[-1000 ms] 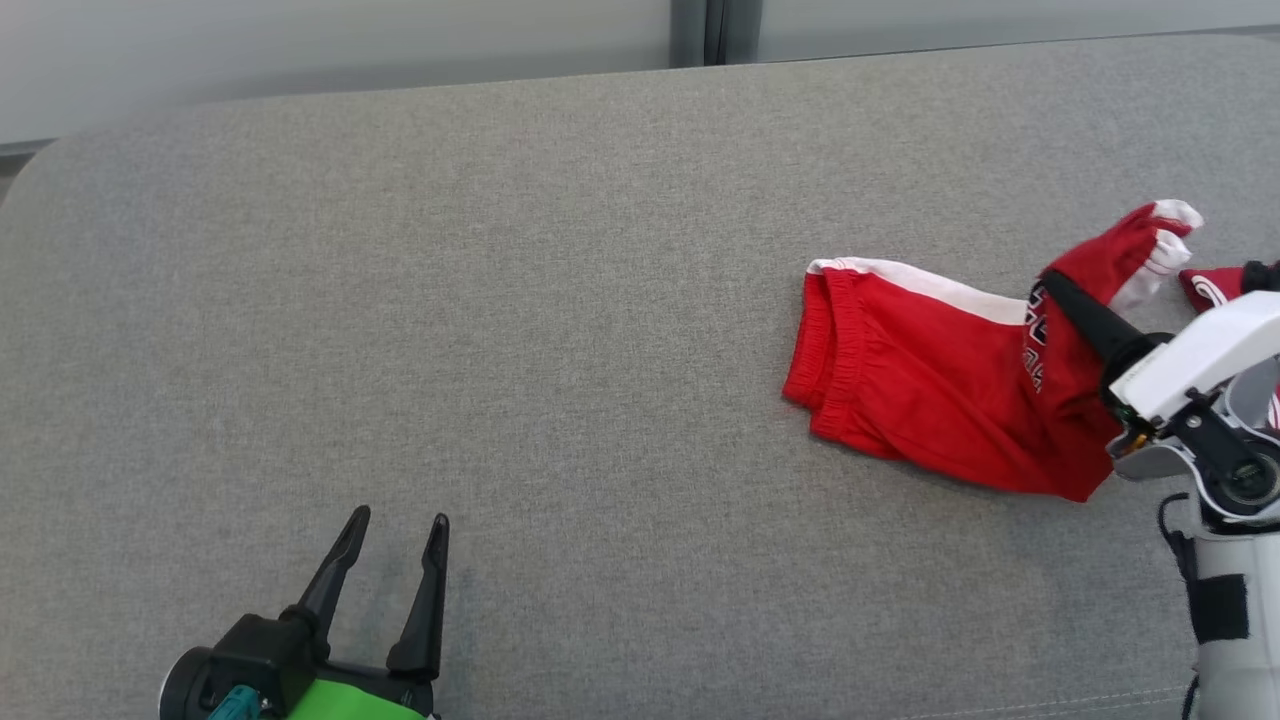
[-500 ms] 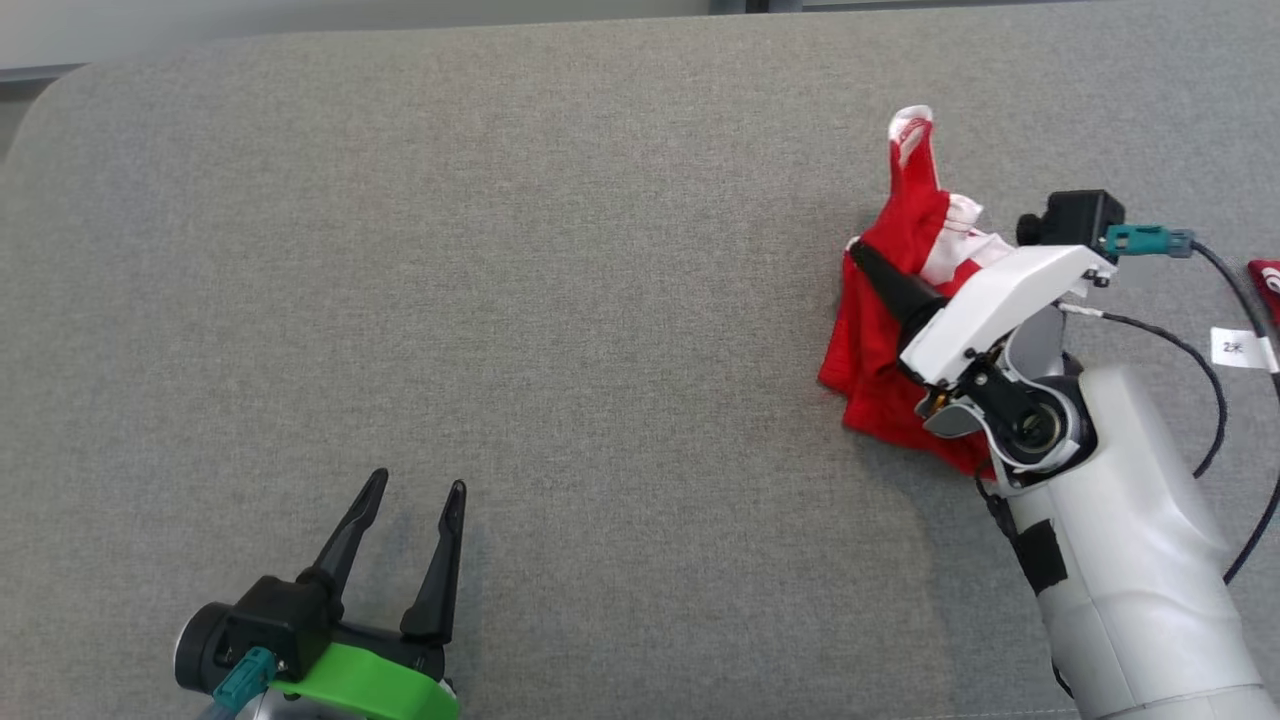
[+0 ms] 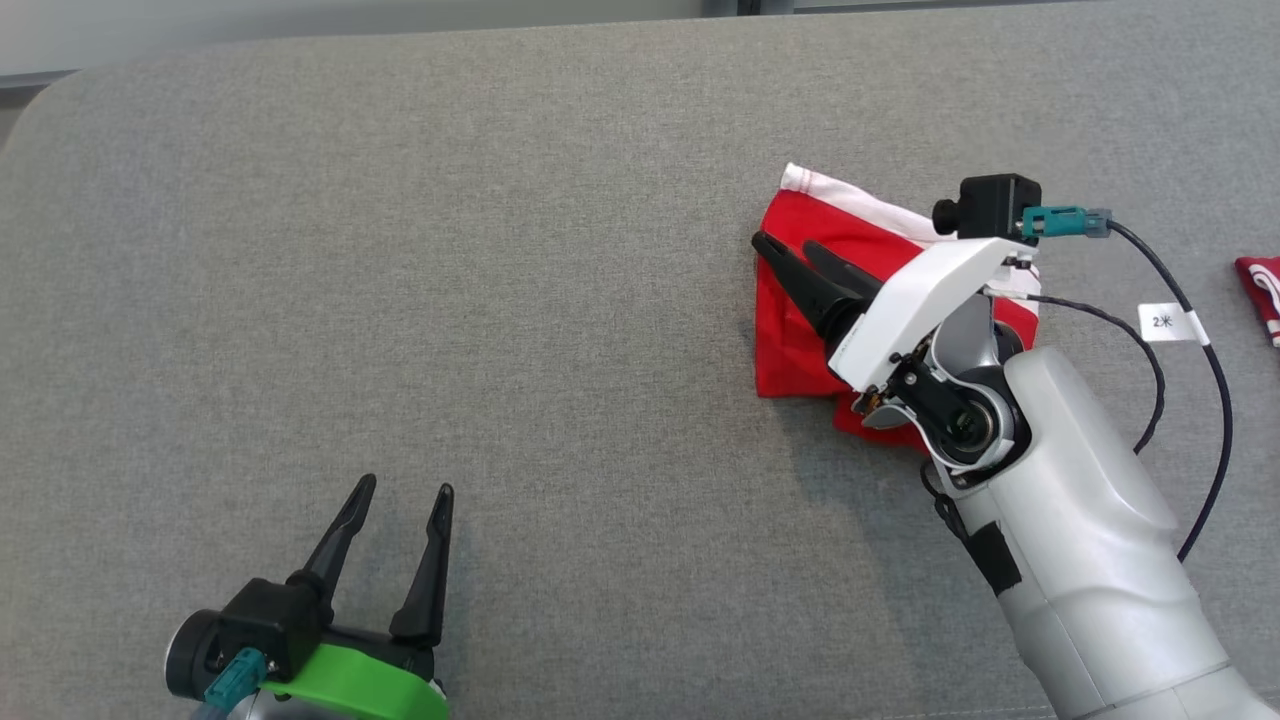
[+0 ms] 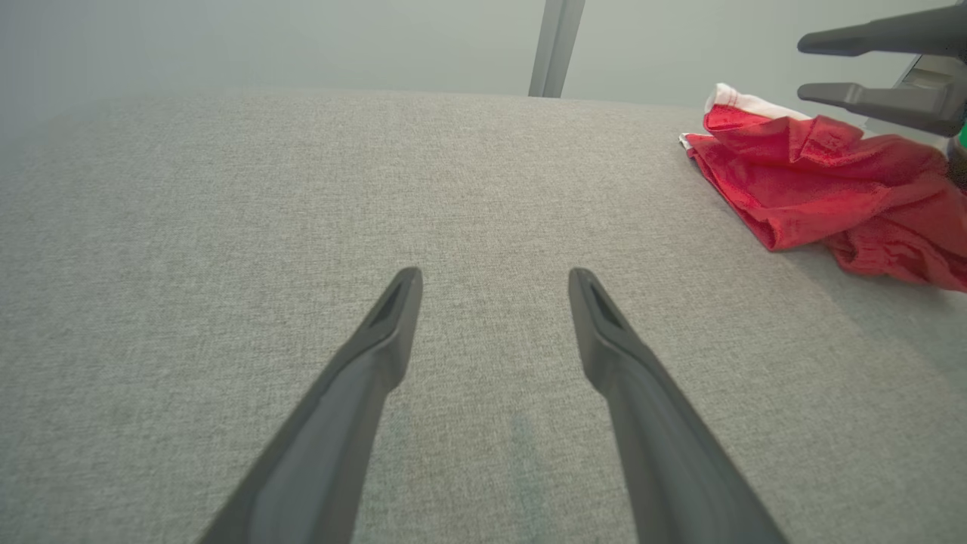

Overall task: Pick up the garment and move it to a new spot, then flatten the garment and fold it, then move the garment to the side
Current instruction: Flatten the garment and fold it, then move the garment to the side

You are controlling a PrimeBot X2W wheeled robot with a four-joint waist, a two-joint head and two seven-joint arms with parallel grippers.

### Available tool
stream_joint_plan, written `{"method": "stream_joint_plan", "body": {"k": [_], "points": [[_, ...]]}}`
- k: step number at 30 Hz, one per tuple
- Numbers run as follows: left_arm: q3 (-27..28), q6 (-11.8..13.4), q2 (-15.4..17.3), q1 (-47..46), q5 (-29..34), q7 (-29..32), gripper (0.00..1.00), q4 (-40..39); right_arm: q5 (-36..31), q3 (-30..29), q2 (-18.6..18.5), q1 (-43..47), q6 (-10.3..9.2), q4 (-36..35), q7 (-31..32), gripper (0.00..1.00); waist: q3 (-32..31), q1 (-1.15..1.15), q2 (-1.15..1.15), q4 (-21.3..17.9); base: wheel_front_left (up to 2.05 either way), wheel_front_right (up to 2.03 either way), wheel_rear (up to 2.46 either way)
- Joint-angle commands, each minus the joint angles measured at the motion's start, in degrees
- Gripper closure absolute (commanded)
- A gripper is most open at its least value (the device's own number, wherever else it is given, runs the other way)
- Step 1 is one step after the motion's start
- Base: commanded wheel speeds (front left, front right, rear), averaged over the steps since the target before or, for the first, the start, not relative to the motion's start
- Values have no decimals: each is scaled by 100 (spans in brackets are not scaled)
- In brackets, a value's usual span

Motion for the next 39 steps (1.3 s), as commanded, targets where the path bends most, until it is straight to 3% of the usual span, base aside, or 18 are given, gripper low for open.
{"method": "stream_joint_plan", "body": {"k": [1,7,10,17,22,29,34,39], "points": [[37,-21,-16,59,28,-24,0,2,-72,37,-22,51,4,-159,3,0,-33,0,0,-50,0,0,0],[139,-33,-52,159,63,-25,0,-50,-654,36,-494,567,3,-1391,-62,0,-68,0,0,-221,0,0,0],[158,-54,-91,184,74,-25,0,-66,-995,-256,-685,971,3,-1809,-211,0,-72,0,0,-285,0,0,0],[205,-107,-157,196,132,-25,0,-87,-890,-1326,-440,1902,4,-2139,120,0,-33,0,0,-403,0,0,0],[214,-147,-137,173,181,-25,0,-54,-680,-1995,-226,2004,3,-1970,430,0,12,0,0,-466,0,0,0],[180,-189,-160,63,236,-25,0,-23,-465,-2729,-48,1484,3,-1341,926,0,72,0,0,-442,0,0,0],[132,-217,-196,-55,266,-25,0,21,-834,-2962,-32,881,4,-589,1527,0,200,0,0,-296,0,0,0],[150,-238,-224,-138,278,-25,0,46,-1367,-2989,-74,609,3,-316,1950,0,263,0,0,-163,0,0,0]]}}
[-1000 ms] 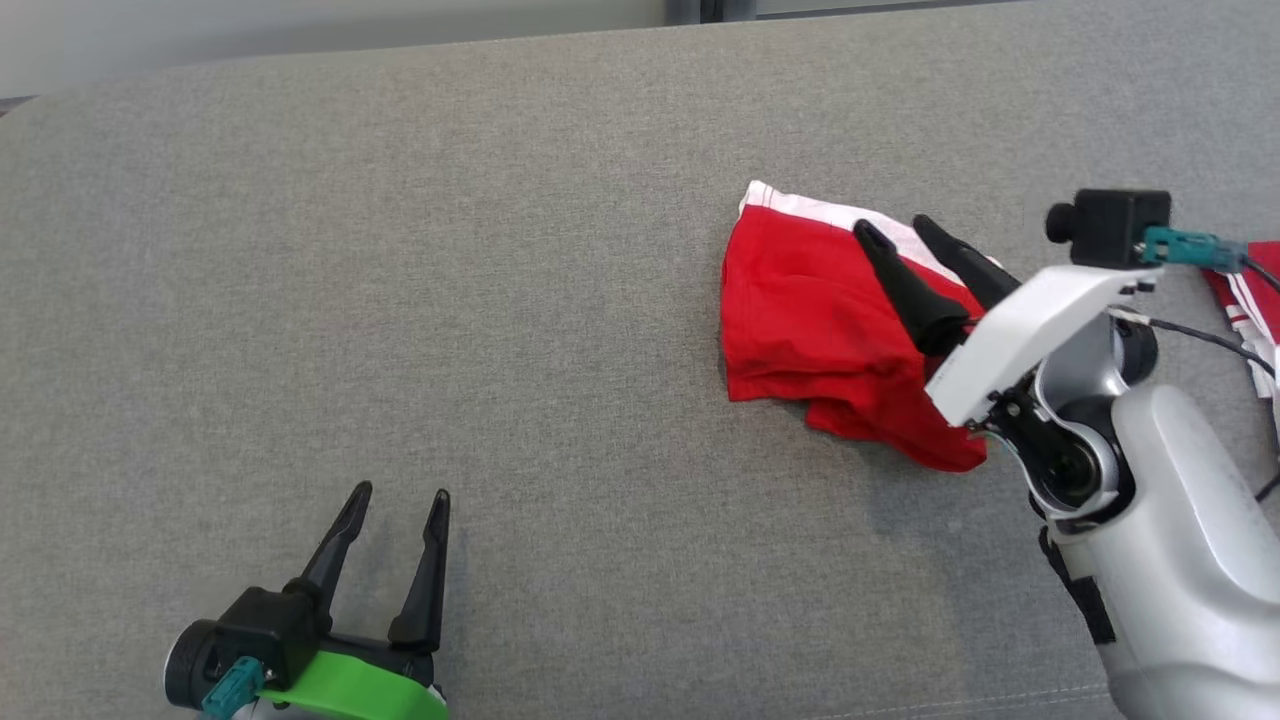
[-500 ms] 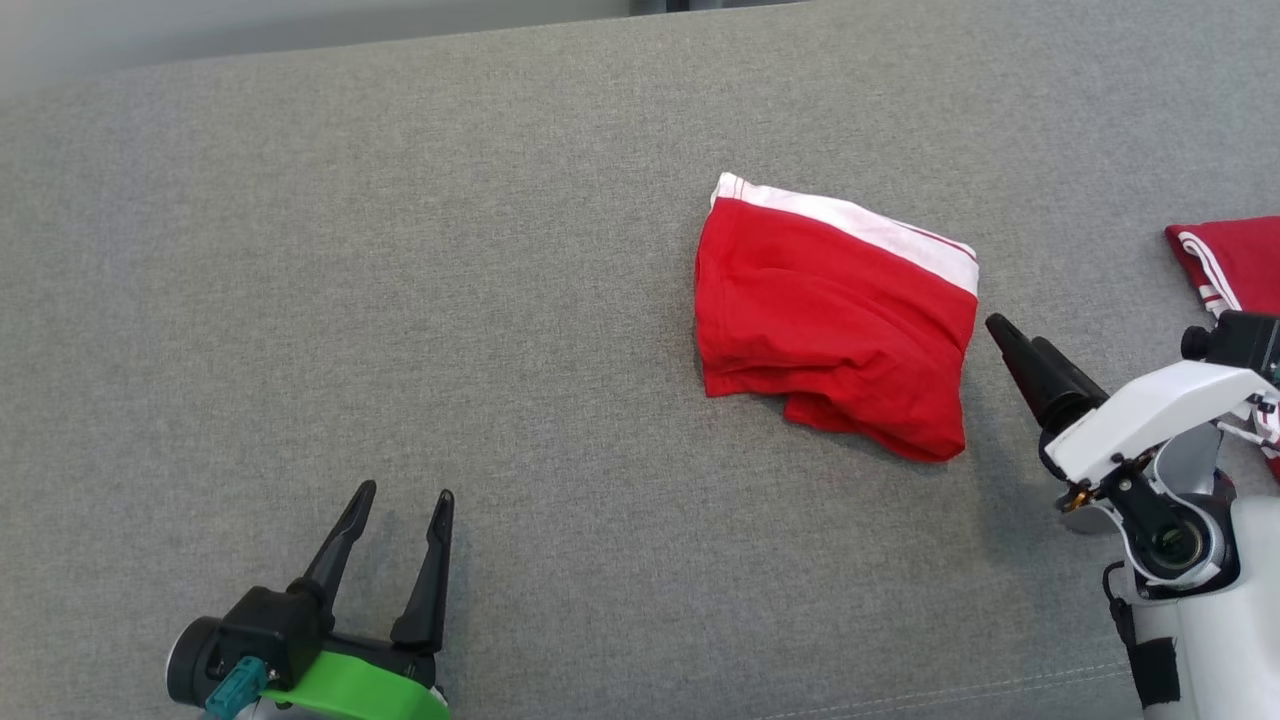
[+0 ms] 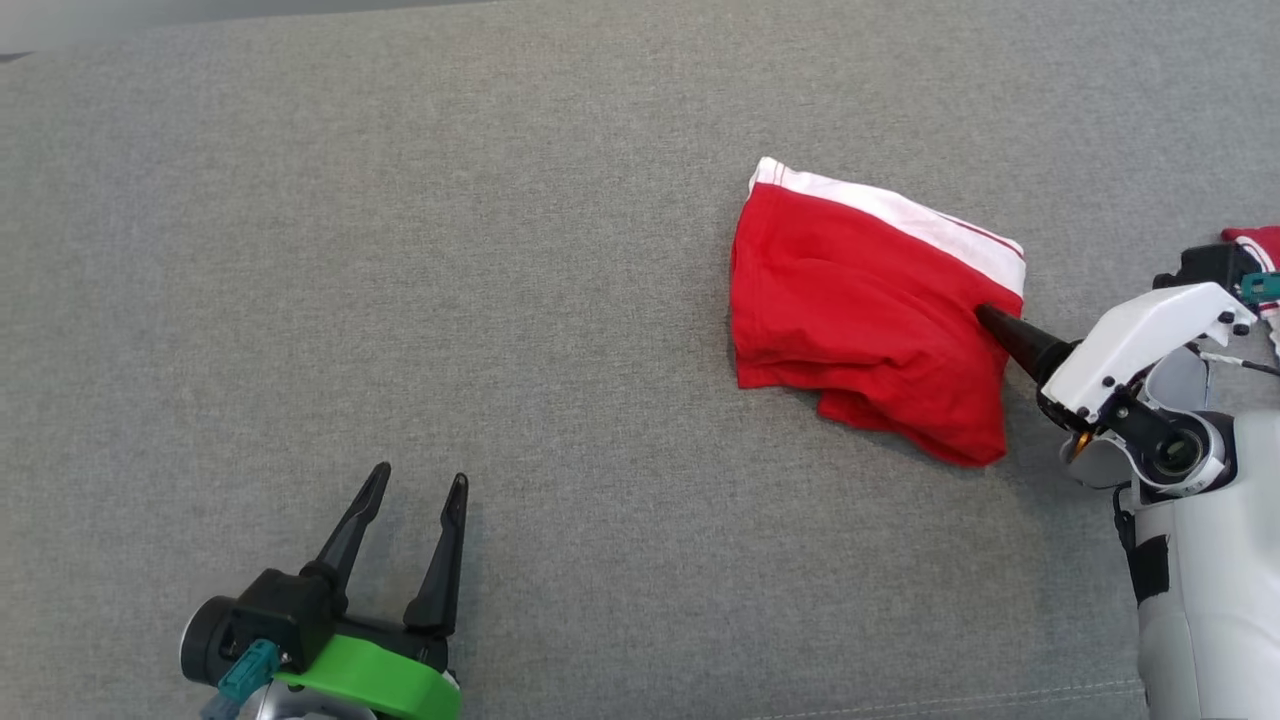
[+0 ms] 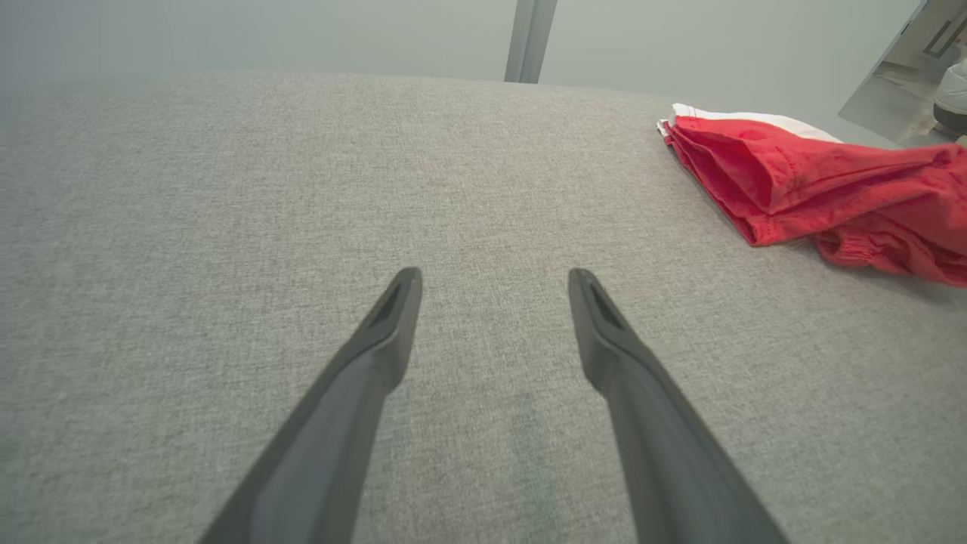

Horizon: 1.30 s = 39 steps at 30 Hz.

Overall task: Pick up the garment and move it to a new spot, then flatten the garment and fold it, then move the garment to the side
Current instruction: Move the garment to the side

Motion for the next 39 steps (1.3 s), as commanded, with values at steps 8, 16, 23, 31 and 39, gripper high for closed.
{"method": "stream_joint_plan", "body": {"k": [8,16,23,31,39], "points": [[67,-54,-115,-51,70,-25,0,61,-319,-166,7,-278,2,32,621,45,37,0,0,177,0,0,0],[178,-90,-167,-19,120,-25,0,76,25,-155,31,-375,2,-321,801,100,-39,0,0,86,0,0,0],[275,-130,-216,57,151,-25,0,50,113,80,32,-261,2,-769,868,100,-171,0,0,-242,0,0,0],[404,-132,-87,134,263,-22,0,-206,334,215,32,97,3,-964,804,100,-175,0,0,-1129,0,0,0],[328,-130,167,-109,388,188,0,-494,328,66,33,246,2,-922,633,100,120,0,0,-1988,0,0,0]]}}
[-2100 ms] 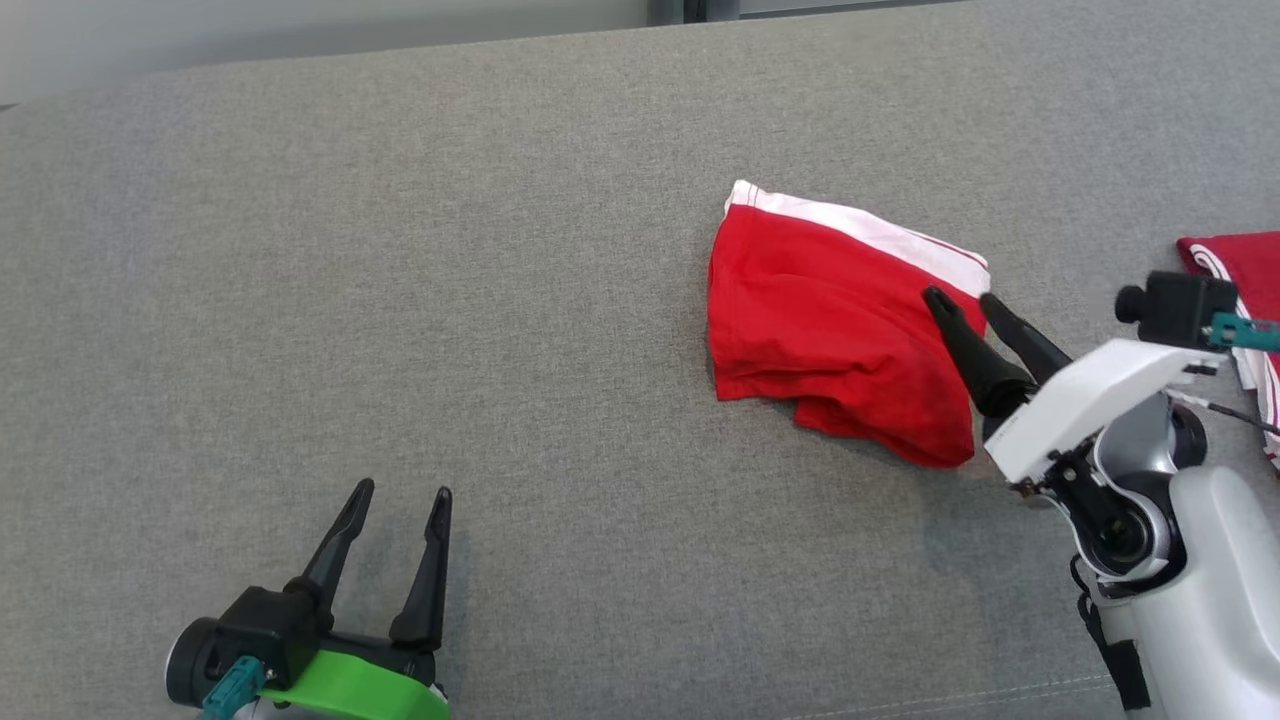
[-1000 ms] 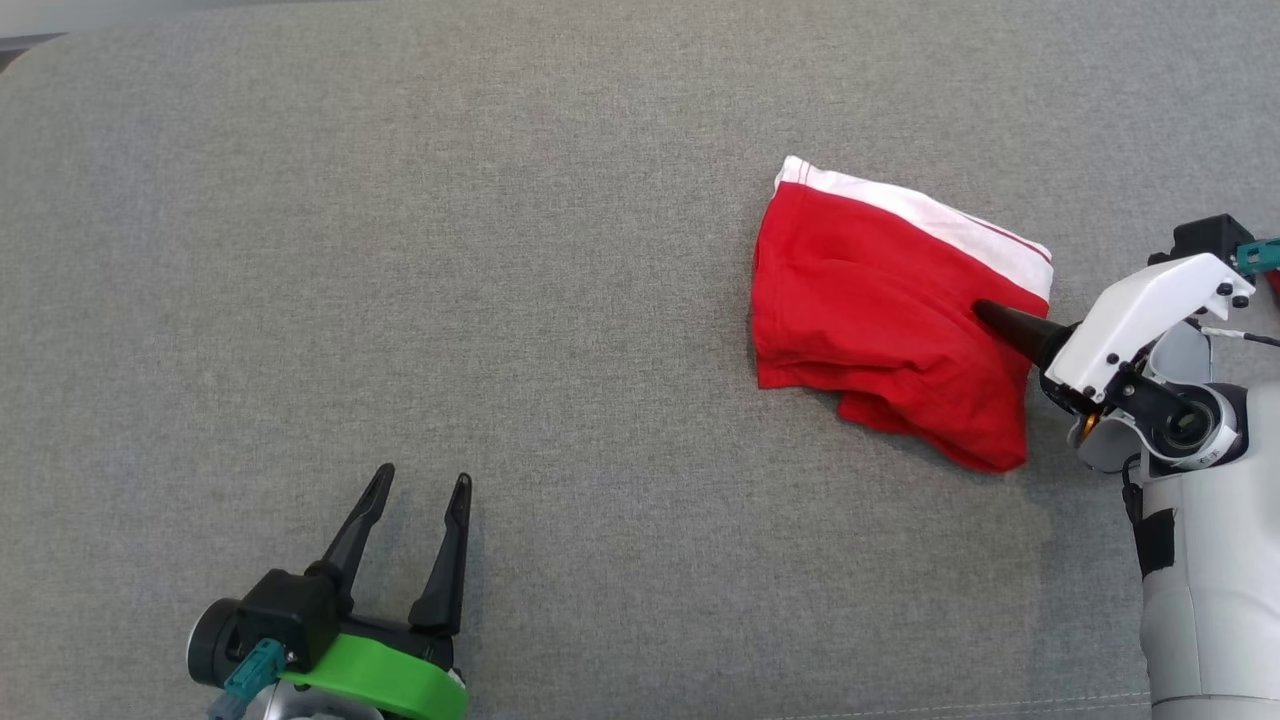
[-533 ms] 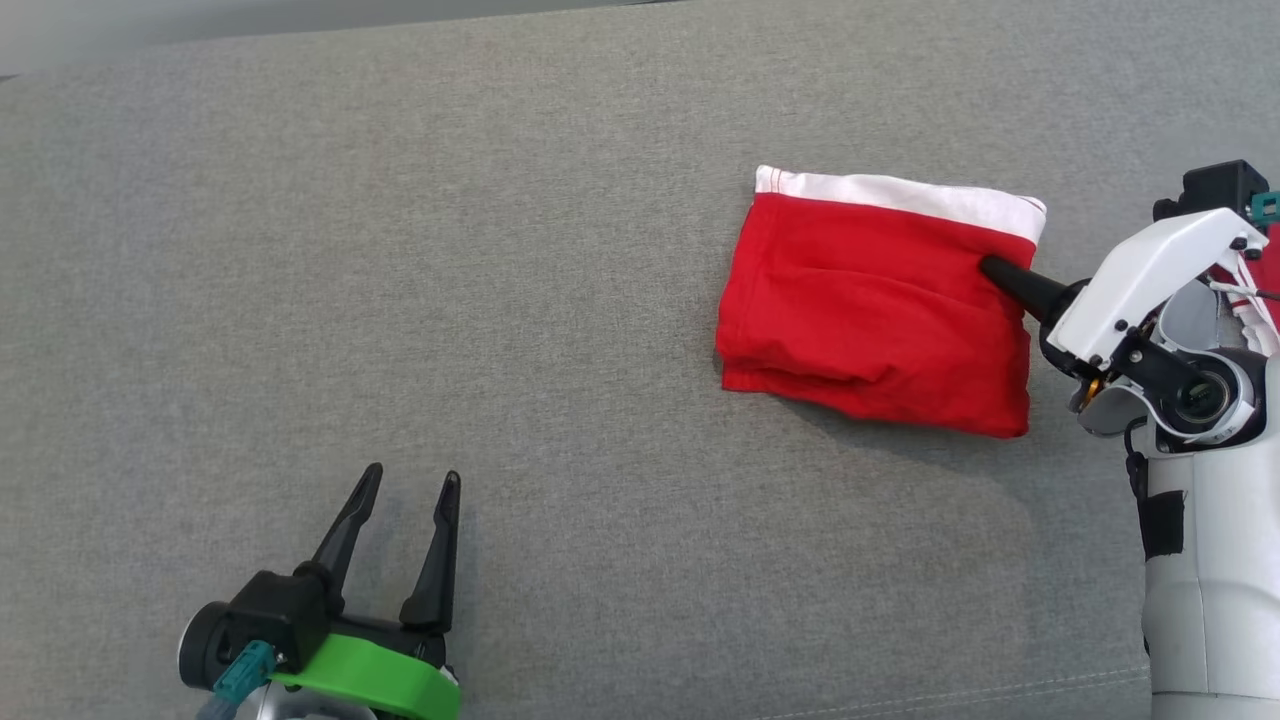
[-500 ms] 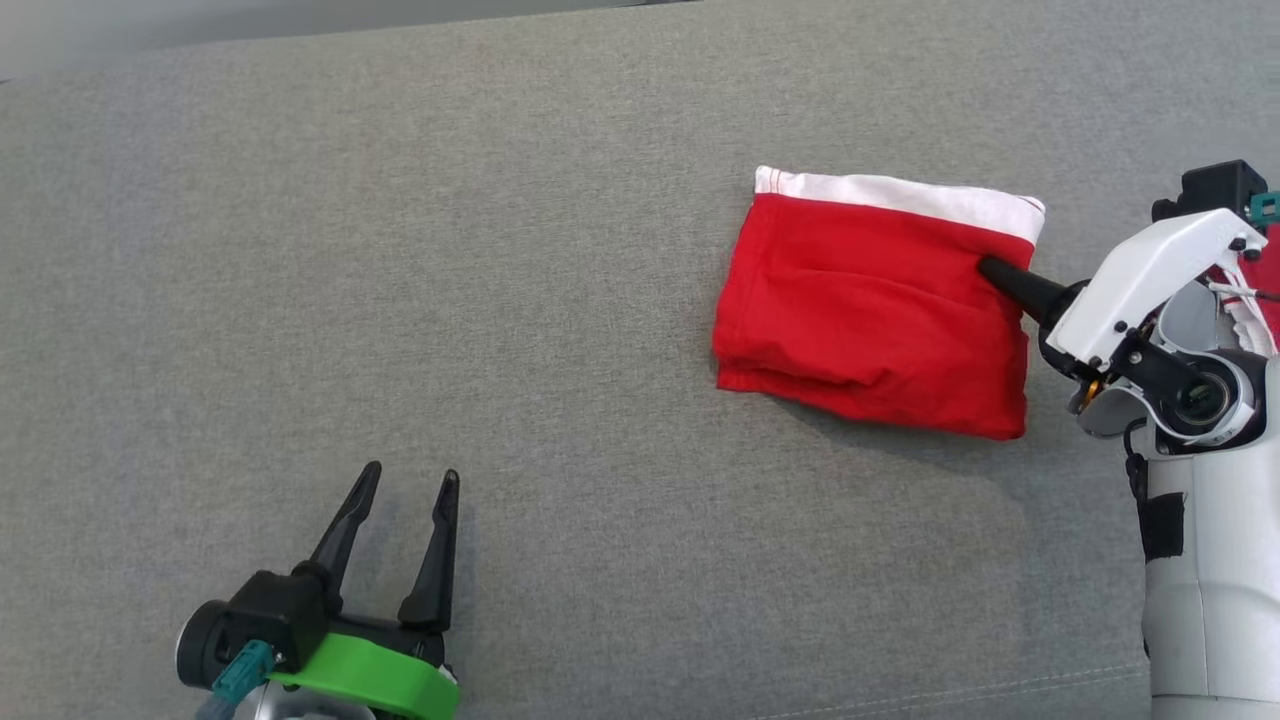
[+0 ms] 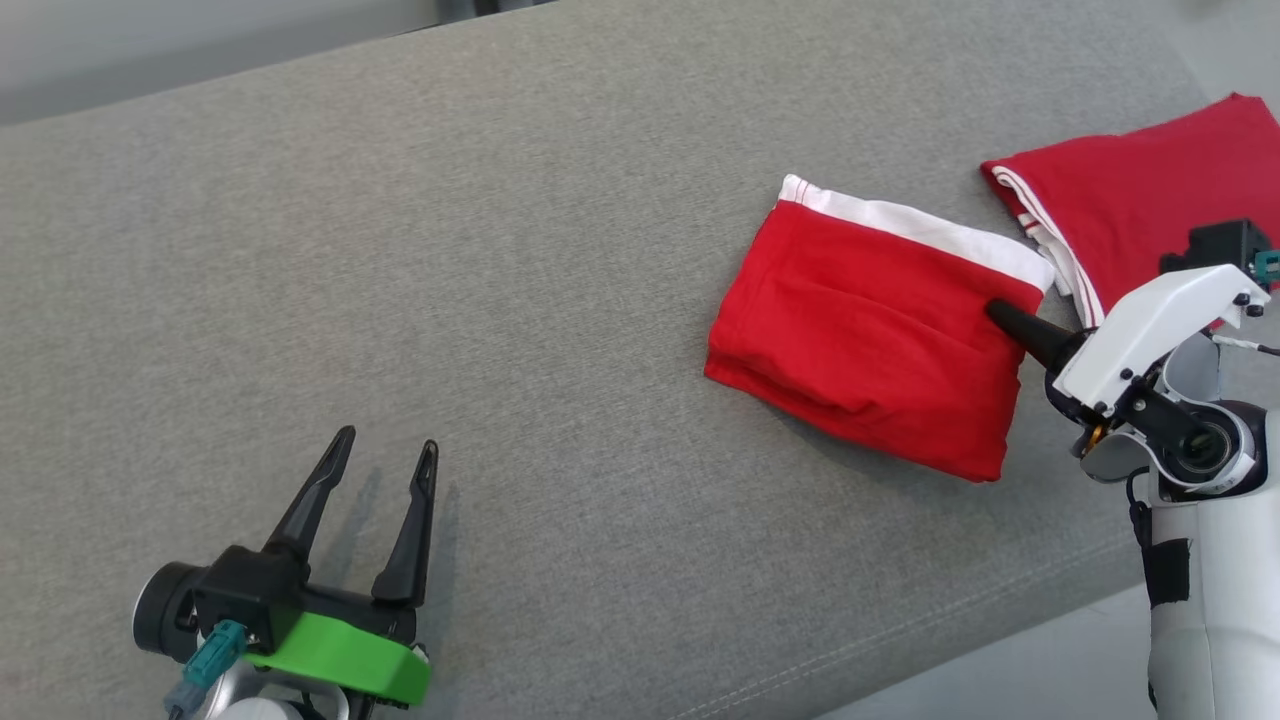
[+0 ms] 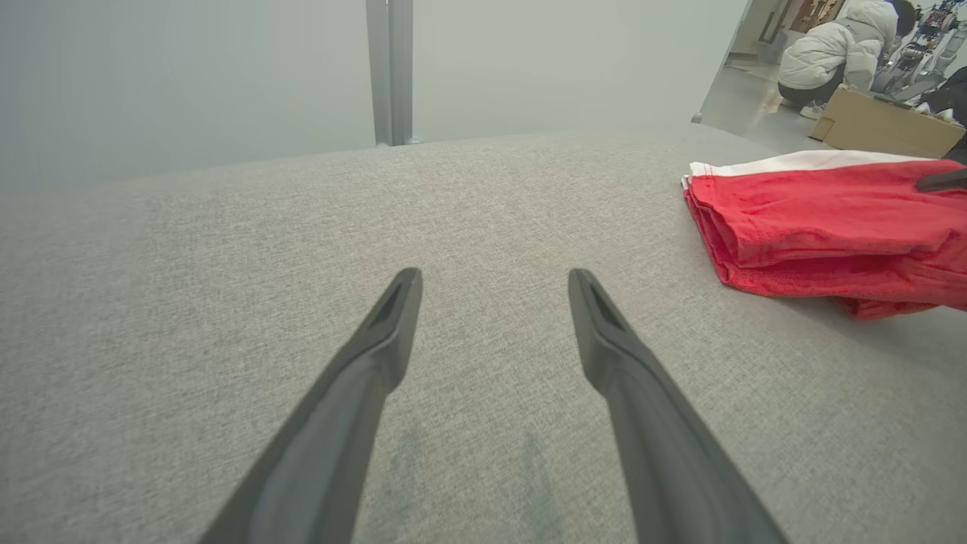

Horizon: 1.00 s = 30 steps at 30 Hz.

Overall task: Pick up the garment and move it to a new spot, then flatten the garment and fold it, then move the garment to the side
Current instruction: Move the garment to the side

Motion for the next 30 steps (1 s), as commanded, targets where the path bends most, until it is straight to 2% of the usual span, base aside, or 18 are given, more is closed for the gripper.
{"method": "stream_joint_plan", "body": {"k": [1,8,19,30], "points": [[-15,-11,48,-95,48,25,0,-45,-38,-26,-12,42,3,-2,-38,100,230,0,0,-551,0,0,0],[-78,-16,171,-224,71,192,0,-202,-253,-41,-353,-311,3,-59,-110,100,525,0,0,-612,0,0,0],[-121,28,246,-333,6,293,0,-312,-953,69,-1525,-1108,3,-23,642,100,893,0,0,-80,0,0,0],[-165,57,268,-464,-35,277,0,-323,-1904,105,-2263,-1785,2,452,606,100,1138,0,0,327,0,0,0]]}}
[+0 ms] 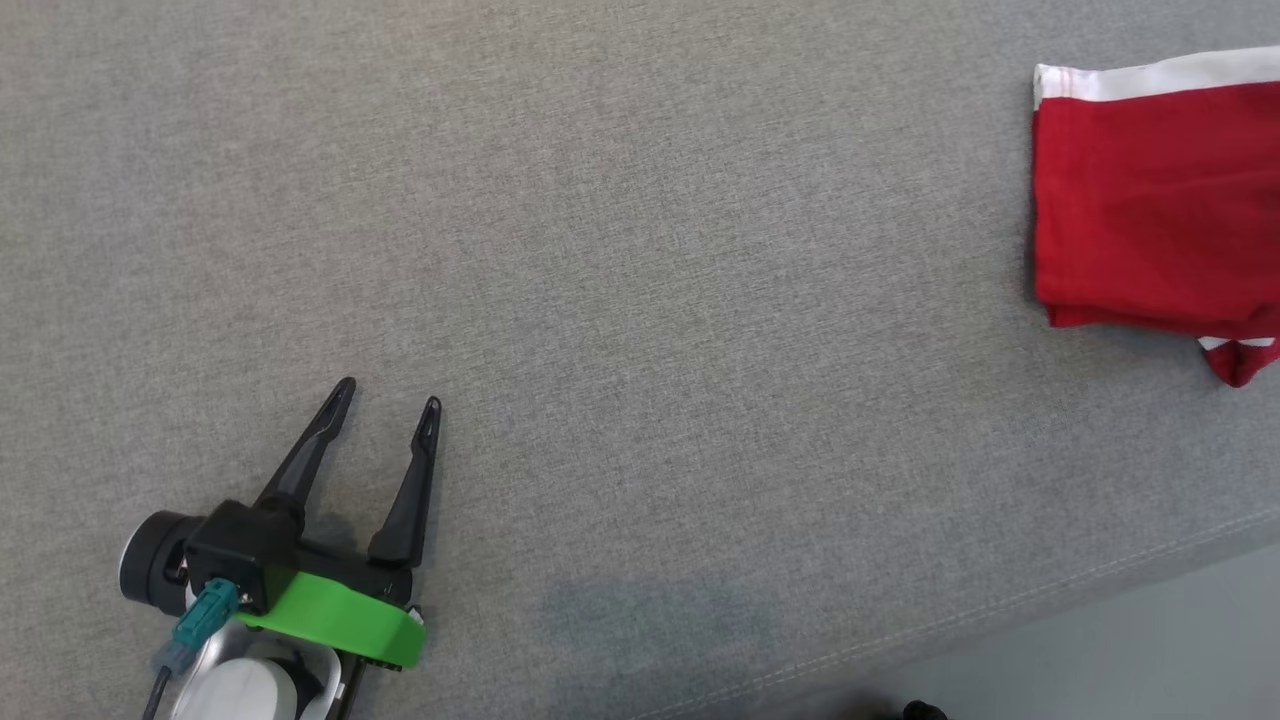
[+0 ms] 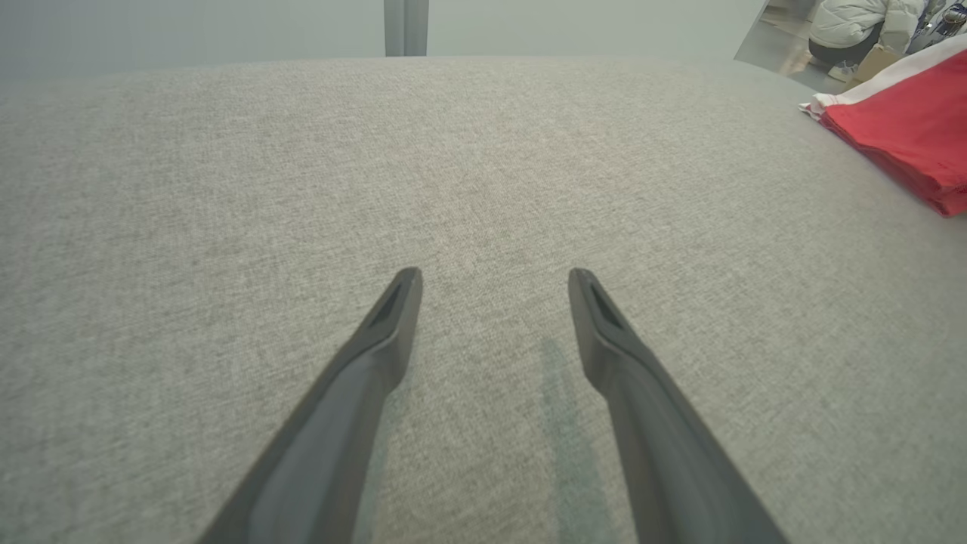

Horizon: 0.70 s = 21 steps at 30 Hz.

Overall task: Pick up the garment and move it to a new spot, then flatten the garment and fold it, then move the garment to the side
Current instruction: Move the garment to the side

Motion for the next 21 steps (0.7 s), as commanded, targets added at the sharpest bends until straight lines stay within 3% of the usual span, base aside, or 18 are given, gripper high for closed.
{"method": "stream_joint_plan", "body": {"k": [1,4,13,14,15,16,17,21], "points": [[-12,26,34,-108,-14,-40,0,4,-108,31,-125,-62,0,38,-65,100,110,-1,0,118,0,0,0],[-40,24,17,-147,-18,-49,0,23,-320,146,-422,2,0,132,-295,100,171,-1,0,182,0,0,0],[-89,56,-7,-270,-10,-99,0,59,-550,525,-858,242,-3,594,-1379,100,271,-1,0,270,0,0,0],[-89,60,-3,-284,-10,-98,0,58,-585,581,-893,259,-3,641,-1499,90,276,-1,0,273,0,0,0],[-89,60,-3,-284,-10,-98,0,58,-585,581,-893,259,-3,641,-1499,90,276,-1,0,273,0,0,0],[-91,63,3,-287,-18,-103,0,57,-743,588,-969,276,-3,751,-1763,56,286,-1,0,275,0,0,0],[-95,71,7,-290,-16,-105,0,55,-822,598,-987,269,-3,804,-1904,0,293,-1,0,275,0,0,0],[-112,92,22,-304,-20,-108,0,51,-1099,481,-974,182,-4,1086,-2413,0,298,-1,0,274,0,0,0]]}}
